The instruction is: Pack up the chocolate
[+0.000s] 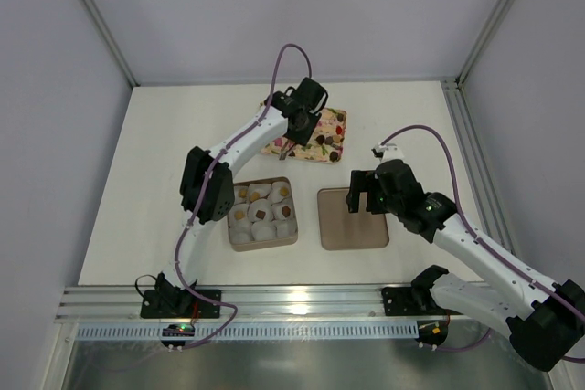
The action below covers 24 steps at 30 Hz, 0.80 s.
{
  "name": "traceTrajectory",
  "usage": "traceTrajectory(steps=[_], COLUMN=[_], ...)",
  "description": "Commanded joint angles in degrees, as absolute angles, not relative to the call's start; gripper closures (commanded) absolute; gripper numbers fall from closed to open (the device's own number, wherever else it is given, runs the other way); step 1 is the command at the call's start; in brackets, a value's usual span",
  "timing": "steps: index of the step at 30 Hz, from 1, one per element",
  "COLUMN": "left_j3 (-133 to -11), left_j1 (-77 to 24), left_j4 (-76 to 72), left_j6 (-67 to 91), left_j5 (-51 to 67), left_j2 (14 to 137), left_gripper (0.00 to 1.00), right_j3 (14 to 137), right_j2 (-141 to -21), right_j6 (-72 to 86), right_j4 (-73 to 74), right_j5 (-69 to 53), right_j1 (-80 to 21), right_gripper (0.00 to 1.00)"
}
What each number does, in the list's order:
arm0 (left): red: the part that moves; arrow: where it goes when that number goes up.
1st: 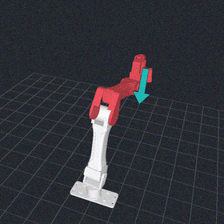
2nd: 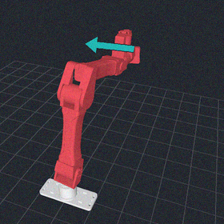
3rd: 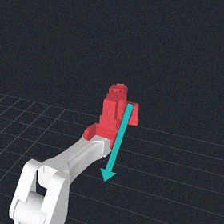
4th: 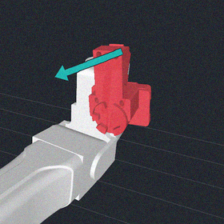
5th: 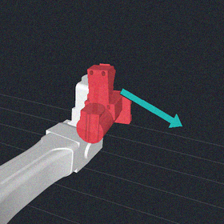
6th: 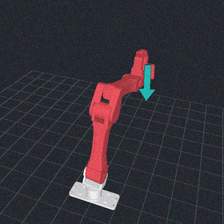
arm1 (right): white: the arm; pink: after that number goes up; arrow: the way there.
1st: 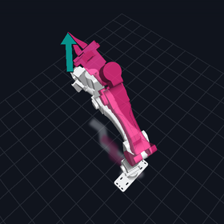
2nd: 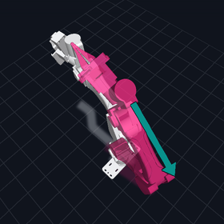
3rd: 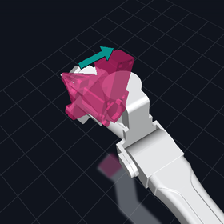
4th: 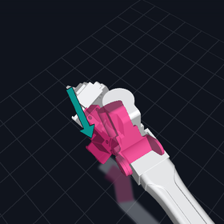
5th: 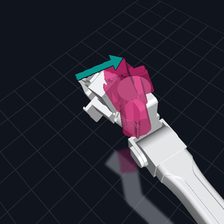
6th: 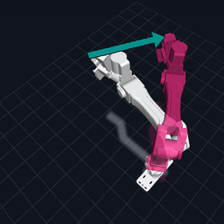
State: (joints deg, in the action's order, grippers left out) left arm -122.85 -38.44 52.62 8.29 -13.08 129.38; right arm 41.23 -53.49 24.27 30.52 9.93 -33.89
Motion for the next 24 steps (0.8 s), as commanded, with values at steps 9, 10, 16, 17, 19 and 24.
traceTrajectory(steps=[9, 10, 16, 17, 19, 24], left_j3=[-121.29, -121.2, -121.29, -121.64, -122.69, -123.13], left_j1=[-38.14, -38.14, -38.14, -38.06, -38.14, -38.14], left_j4=[51.07, 50.98, 50.63, 50.8, 51.59, 51.86], left_j6=[7.91, 7.91, 7.56, 7.56, 7.47, 7.56], left_j5=[-13.01, -13.01, -13.1, -13.18, -13.18, -13.18], left_j2=[125.16, 124.98, 125.42, 125.85, 126.3, 126.21], left_gripper=[0.61, 0.6, 0.61, 0.61, 0.63, 0.69], right_j3=[41.4, 41.4, 41.31, 41.31, 41.31, 41.13], right_j2=[-53.0, -53.09, -53.09, -53.09, -53.0, -52.73], right_j6=[23.82, 23.82, 23.82, 23.82, 23.82, 23.82], right_j4=[30.06, 29.97, 30.06, 29.97, 30.14, 30.15], right_j5=[10.9, 10.81, 10.81, 10.81, 10.9, 10.99], right_j1=[-33.57, -33.57, -33.57, -33.57, -33.57, -33.57], right_gripper=[0.0, 0.0, 0.0, 0.0, 0.0, 0.0])
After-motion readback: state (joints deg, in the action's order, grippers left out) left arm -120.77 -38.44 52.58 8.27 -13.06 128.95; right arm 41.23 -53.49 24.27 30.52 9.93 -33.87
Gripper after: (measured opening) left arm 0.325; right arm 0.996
